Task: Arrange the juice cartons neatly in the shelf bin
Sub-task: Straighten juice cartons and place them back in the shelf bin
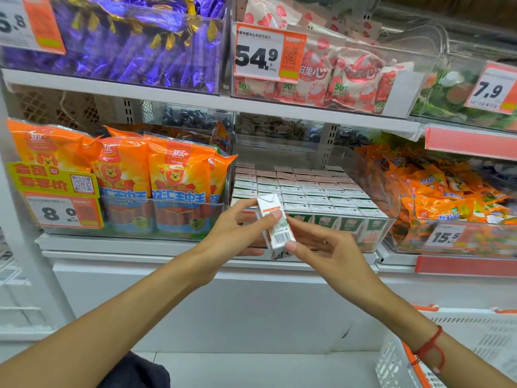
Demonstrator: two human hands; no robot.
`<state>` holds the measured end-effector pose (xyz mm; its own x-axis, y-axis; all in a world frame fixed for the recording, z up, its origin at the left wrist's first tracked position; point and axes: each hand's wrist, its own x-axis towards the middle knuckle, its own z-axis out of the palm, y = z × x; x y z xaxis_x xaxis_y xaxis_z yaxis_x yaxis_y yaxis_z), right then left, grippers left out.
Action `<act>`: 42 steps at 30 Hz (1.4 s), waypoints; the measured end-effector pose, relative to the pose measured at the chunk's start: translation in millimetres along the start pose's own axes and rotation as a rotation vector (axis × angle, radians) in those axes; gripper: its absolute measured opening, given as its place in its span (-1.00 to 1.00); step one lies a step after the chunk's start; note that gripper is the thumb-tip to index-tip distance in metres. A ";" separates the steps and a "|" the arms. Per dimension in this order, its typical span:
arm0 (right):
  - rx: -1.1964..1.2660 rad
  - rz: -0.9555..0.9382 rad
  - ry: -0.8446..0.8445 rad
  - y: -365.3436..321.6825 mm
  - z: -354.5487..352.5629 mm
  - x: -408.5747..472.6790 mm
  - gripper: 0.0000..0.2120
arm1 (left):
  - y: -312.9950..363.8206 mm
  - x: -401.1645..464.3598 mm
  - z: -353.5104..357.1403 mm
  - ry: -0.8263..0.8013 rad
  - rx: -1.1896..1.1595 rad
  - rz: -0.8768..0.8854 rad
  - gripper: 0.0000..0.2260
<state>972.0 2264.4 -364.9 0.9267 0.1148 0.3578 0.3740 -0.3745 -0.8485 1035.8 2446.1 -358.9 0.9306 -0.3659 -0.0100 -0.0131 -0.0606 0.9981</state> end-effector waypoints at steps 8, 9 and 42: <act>0.189 0.219 0.134 -6.6 2.3 1.7 -0.69 | 1.6 0.0 -11.0 -0.275 0.207 -0.199 -0.46; 0.193 0.241 0.157 -9.0 2.4 2.4 -0.69 | 1.6 -0.3 -10.5 -0.265 0.255 -0.204 -0.36; -0.688 -0.413 0.309 1.0 -6.5 1.1 -0.51 | 7.3 -1.7 -7.7 -0.167 -0.099 -0.249 -0.41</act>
<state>973.1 2258.1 -362.8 0.6322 0.1466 0.7608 0.4811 -0.8440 -0.2372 1036.9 2453.5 -351.1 0.8278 -0.4988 -0.2567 0.2511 -0.0798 0.9647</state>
